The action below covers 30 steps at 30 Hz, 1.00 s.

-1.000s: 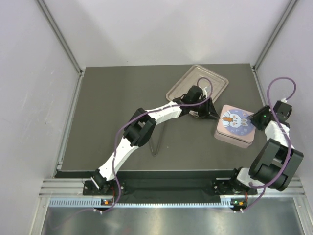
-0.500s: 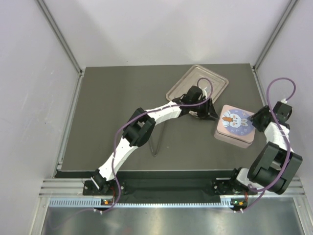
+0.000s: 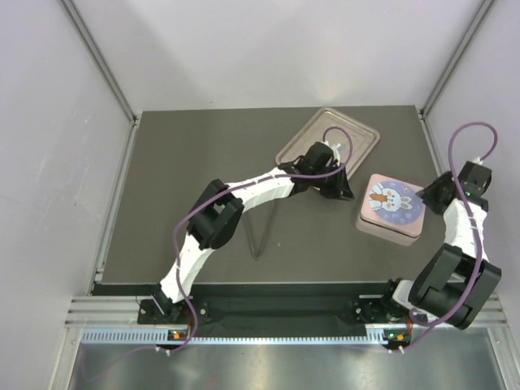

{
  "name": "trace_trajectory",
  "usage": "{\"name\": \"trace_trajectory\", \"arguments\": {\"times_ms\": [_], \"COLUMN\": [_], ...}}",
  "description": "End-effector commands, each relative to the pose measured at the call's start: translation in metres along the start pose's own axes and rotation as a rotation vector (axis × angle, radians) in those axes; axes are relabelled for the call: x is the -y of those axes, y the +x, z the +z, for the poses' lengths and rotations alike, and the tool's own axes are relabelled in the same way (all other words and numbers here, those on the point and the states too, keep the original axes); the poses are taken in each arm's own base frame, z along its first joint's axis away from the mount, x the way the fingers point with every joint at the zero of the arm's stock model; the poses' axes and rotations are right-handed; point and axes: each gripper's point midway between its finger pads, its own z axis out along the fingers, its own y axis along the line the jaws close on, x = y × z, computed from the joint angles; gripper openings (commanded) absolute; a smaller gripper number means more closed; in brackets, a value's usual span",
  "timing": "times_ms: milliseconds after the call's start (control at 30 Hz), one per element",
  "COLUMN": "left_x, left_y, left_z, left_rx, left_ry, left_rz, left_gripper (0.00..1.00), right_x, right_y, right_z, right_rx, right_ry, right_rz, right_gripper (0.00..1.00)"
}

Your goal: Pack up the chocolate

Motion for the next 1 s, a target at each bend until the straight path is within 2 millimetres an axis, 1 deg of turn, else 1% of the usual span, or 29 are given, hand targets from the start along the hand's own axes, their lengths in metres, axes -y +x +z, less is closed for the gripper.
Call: {"name": "trace_trajectory", "arguments": {"times_ms": [0,33,67,100,133,167,200,233,267,300,333,367,400,433,467,500,533,567,633,667,800,967], "left_x": [0.04,0.035,0.042,0.041,0.043,0.047,0.047,0.049,0.054,0.052,0.055,0.057,0.053,0.055,0.055,0.05,0.054,0.056,0.054,0.054,0.054,0.053], "left_y": [-0.002,0.005,0.015,0.022,0.026,0.035,0.039,0.041,0.045,0.051,0.05,0.052,0.057,0.056,0.056,0.06,0.059,0.061,0.064,0.064,0.067,0.072], "left_z": [-0.024,-0.022,-0.02,-0.018,-0.017,-0.014,-0.012,-0.011,-0.011,-0.008,-0.008,-0.008,-0.007,-0.008,-0.009,-0.009,-0.012,-0.015,-0.015,-0.015,-0.013,0.0], "left_rx": [0.065,0.058,0.047,0.038,0.039,0.027,0.024,0.024,0.019,0.01,0.018,0.015,0.007,0.014,0.016,0.009,0.017,0.023,0.024,0.027,0.019,0.021], "left_ry": [0.004,-0.014,-0.01,-0.017,-0.02,-0.014,-0.009,-0.002,0.015,0.017,0.029,0.037,0.03,0.039,0.042,0.034,0.048,0.068,0.072,0.078,0.09,0.111], "left_rz": [0.131,0.139,0.151,0.159,0.163,0.17,0.168,0.169,0.17,0.161,0.162,0.162,0.159,0.161,0.161,0.154,0.157,0.146,0.141,0.139,0.126,0.08], "left_gripper": [0.19,0.15,0.13,0.08,0.05,0.03,0.0,0.0,0.0,0.0,0.0,0.0,0.0,0.0,0.0,0.0,0.0,0.0,0.0,0.0,0.0,0.0], "right_x": [-0.031,-0.029,-0.038,-0.044,-0.045,-0.053,-0.062,-0.065,-0.076,-0.082,-0.081,-0.091,-0.093,-0.104,-0.107,-0.107,-0.103,-0.1,-0.099,-0.097,-0.091,-0.083], "right_y": [-0.046,-0.038,-0.051,-0.05,-0.048,-0.056,-0.054,-0.049,-0.055,-0.053,-0.047,-0.056,-0.048,-0.058,-0.057,-0.054,-0.052,-0.052,-0.049,-0.043,-0.029,-0.023], "right_z": [-0.017,-0.009,-0.011,-0.007,0.003,0.001,0.005,0.018,0.02,0.026,0.04,0.042,0.056,0.058,0.063,0.066,0.075,0.085,0.087,0.093,0.105,0.111], "right_rx": [0.1,0.048,0.069,0.058,0.033,0.033,0.025,-0.014,-0.013,-0.022,-0.059,-0.047,-0.085,-0.072,-0.083,-0.102,-0.118,-0.142,-0.153,-0.179,-0.24,-0.265], "right_ry": [-0.032,0.011,0.012,0.032,0.053,0.064,0.08,0.089,0.08,0.099,0.125,0.117,0.124,0.108,0.107,0.128,0.154,0.176,0.173,0.172,0.182,0.203], "right_rz": [-0.066,-0.079,-0.113,-0.147,-0.167,-0.199,-0.24,-0.26,-0.293,-0.33,-0.352,-0.379,-0.402,-0.435,-0.456,-0.482,-0.507,-0.53,-0.539,-0.543,-0.588,-0.61], "right_gripper": [0.33,0.29,0.22,0.2,0.19,0.14,0.13,0.11,0.11,0.11,0.1,0.09,0.08,0.08,0.06,0.05,0.05,0.03,0.02,0.02,0.02,0.02]}}
